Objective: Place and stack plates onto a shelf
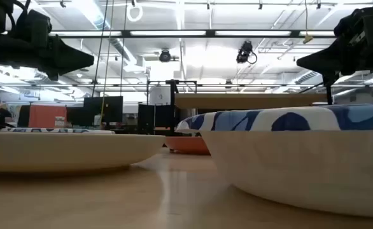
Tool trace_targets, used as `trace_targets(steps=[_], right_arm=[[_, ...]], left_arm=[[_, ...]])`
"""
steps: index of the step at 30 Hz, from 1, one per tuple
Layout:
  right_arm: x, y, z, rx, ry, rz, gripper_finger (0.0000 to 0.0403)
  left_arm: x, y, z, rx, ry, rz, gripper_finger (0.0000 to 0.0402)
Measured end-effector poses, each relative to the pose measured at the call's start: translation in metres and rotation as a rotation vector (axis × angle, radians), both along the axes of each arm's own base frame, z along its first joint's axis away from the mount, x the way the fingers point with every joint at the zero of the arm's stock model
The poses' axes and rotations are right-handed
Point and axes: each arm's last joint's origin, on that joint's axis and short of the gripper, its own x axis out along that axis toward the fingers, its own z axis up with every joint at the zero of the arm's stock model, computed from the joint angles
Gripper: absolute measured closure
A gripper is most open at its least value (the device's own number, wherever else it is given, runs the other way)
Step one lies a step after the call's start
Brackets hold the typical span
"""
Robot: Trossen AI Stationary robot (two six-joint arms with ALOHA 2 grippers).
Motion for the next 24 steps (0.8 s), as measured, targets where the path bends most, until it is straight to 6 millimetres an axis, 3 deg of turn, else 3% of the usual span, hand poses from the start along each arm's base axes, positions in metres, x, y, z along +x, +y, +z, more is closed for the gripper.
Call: trace_targets(steps=[24], right_arm=[[0.0, 0.0, 0.0001, 0.0, 0.0, 0.001, 0.0391]], left_arm=[[-0.0005, 0.0, 0.0068, 0.003, -0.074, 0.001, 0.0299]])
